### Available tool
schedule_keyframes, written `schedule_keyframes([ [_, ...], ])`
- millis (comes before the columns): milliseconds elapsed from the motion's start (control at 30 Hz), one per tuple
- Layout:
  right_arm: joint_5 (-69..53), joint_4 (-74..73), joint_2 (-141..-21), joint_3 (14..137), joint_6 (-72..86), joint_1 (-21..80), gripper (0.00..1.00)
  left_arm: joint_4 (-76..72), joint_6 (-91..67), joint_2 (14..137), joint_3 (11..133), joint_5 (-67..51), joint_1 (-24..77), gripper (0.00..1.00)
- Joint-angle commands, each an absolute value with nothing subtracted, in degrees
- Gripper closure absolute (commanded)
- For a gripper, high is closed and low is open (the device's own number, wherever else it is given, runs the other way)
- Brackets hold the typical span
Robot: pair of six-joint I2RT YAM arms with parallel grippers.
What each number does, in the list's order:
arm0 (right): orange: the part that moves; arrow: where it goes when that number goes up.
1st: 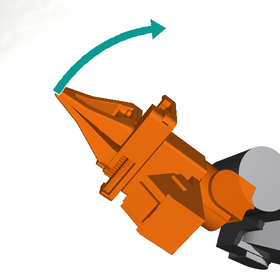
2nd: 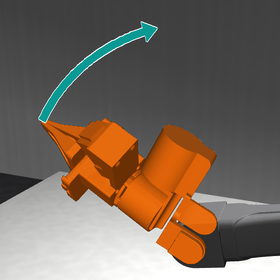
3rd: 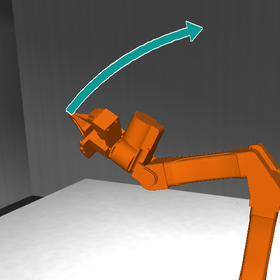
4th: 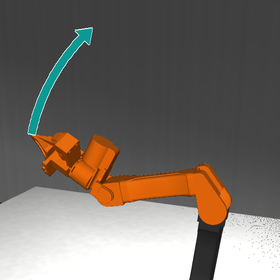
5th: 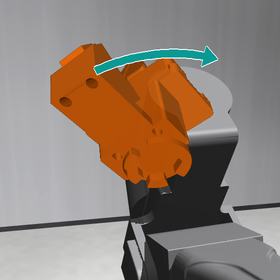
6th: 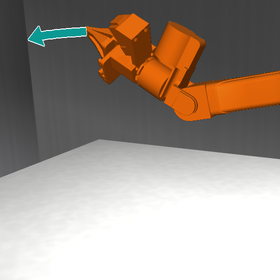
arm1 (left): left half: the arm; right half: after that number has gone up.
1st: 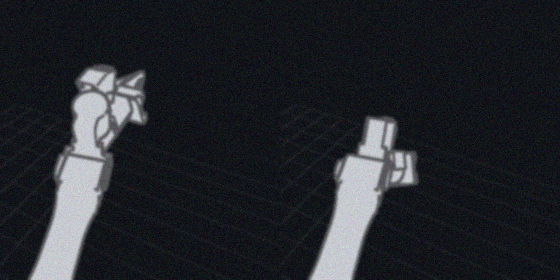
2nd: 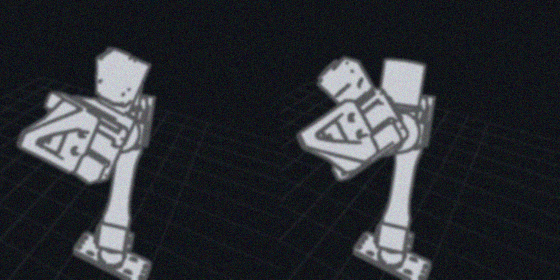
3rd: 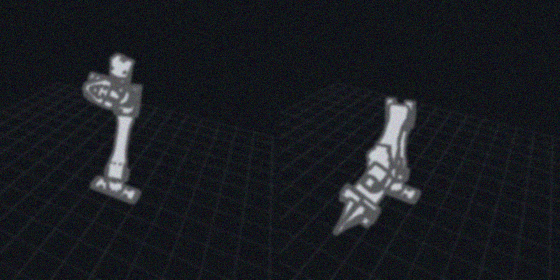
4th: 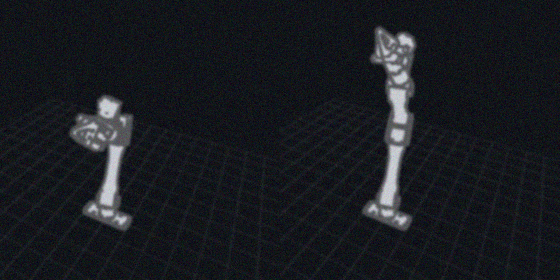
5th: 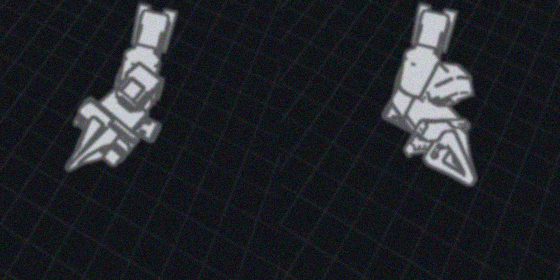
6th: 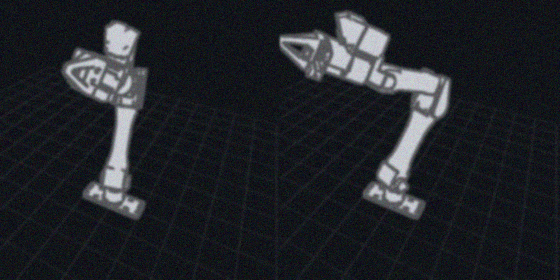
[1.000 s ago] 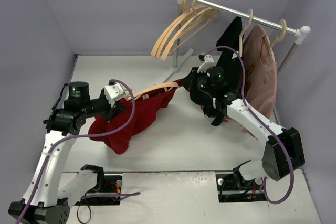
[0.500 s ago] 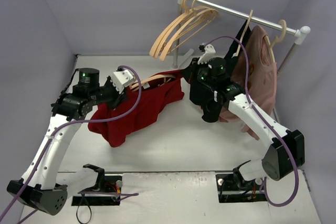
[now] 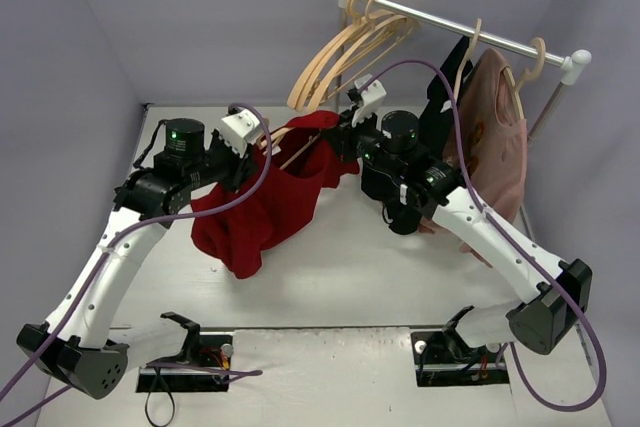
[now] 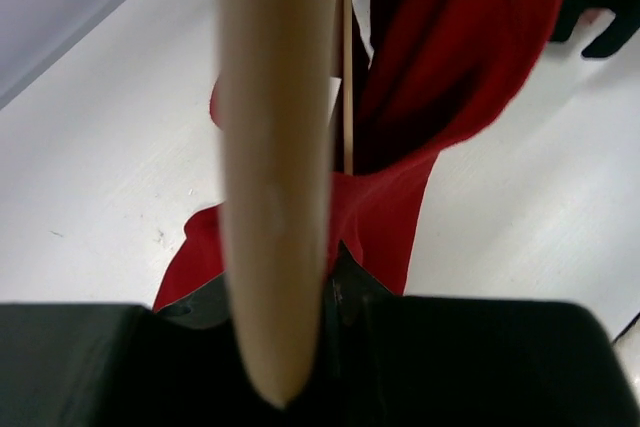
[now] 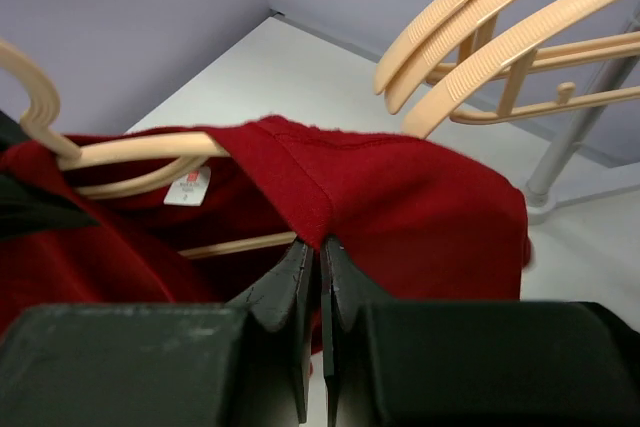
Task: Place the t-shirt on the hanger
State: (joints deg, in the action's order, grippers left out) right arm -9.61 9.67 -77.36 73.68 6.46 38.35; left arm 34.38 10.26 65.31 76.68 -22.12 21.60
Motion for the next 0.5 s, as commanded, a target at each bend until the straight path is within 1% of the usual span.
schedule_keyframes([
  [0, -9.20, 13.28, -72.63, 73.16, 2.86, 40.28, 1.00, 25.38, 4.45, 64.08, 76.00, -19.49, 21.70, 1.00],
  [233, -9.06, 11.60, -72.87, 74.02, 0.61, 43.45, 1.00, 19.81, 3.61, 62.73, 75.40, -26.33, 22.86, 1.00],
  [467, -6.73, 10.99, -72.69, 71.94, 0.86, 46.14, 1.00, 14.85, 2.37, 59.41, 70.71, -25.40, 22.94, 1.00],
])
